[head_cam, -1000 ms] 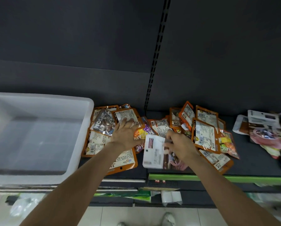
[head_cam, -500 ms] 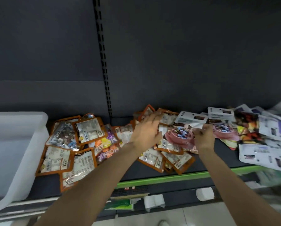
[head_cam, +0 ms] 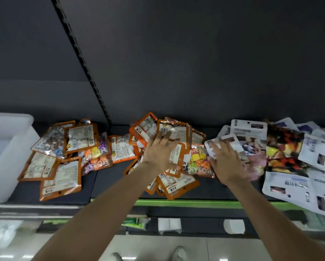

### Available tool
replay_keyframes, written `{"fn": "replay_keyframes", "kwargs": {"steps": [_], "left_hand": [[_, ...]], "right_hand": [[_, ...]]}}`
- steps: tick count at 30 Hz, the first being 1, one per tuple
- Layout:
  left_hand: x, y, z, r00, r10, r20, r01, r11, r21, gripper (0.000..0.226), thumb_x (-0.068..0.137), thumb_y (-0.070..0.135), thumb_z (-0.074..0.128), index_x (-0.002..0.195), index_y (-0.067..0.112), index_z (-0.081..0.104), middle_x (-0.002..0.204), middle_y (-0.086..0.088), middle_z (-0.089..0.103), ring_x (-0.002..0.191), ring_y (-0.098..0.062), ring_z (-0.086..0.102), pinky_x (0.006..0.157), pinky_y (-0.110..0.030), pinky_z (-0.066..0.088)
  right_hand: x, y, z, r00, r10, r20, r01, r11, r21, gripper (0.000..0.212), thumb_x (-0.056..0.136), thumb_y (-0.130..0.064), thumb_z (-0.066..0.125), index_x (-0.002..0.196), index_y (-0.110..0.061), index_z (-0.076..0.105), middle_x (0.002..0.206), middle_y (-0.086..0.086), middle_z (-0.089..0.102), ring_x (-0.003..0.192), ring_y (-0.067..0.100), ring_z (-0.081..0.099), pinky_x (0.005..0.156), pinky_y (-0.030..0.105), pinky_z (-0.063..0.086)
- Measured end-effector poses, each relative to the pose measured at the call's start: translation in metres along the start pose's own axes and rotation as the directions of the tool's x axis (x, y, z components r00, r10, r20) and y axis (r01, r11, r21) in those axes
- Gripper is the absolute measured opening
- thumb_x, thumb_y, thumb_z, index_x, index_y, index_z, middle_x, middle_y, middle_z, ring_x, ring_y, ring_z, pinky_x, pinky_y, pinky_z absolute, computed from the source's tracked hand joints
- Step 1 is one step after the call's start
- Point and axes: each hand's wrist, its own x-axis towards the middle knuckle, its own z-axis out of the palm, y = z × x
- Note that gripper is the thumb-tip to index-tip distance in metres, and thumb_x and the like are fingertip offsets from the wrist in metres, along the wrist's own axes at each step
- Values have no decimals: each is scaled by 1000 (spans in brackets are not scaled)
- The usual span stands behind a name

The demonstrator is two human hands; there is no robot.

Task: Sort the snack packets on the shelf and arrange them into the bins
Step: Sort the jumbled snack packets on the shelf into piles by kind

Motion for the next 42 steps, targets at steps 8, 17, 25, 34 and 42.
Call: {"fn": "replay_keyframes", "kwargs": {"steps": [8,17,25,34,42], "left_hand": [[-12,3,16,998,-67,-1,67,997,45,92,77,75,48,149,38,3,160,1,-4,146,-30,-7,117,-52,3],[-47,-66,10,925,-378,-34,375,924,-74,81,81,70,49,148,39,15,159,4,10,147,-24,0,118,-49,0],[-46,-56,-6,881,-244,-406,139,953,-270,52,94,20,46,145,14,35,150,-9,36,142,-27,26,117,-37,14],[-45,-94,23,959,-284,-16,283,959,-29,82,81,77,35,149,39,9,160,8,-2,147,-19,1,115,-52,1],[-77,-121,17,906,-388,-170,331,899,-288,39,96,29,49,135,27,49,144,-3,43,134,-25,37,111,-42,27]], "right_hand": [[4,54,13,993,53,105,-21,959,-283,66,96,-13,41,151,-27,8,159,-1,-8,147,19,-8,117,49,8],[26,-40,19,954,-221,202,138,924,357,62,96,-50,34,150,-28,13,152,8,25,141,28,22,113,48,27],[31,-95,17,926,-301,227,215,916,338,60,99,-47,30,150,-37,-1,159,3,12,143,38,12,115,55,14],[48,-82,7,966,-210,150,112,864,491,58,97,-44,41,149,-29,19,154,6,23,139,29,29,112,42,30],[44,-127,18,968,-162,190,29,828,559,68,88,-66,17,149,-38,9,151,9,20,134,39,33,103,56,39]]}}
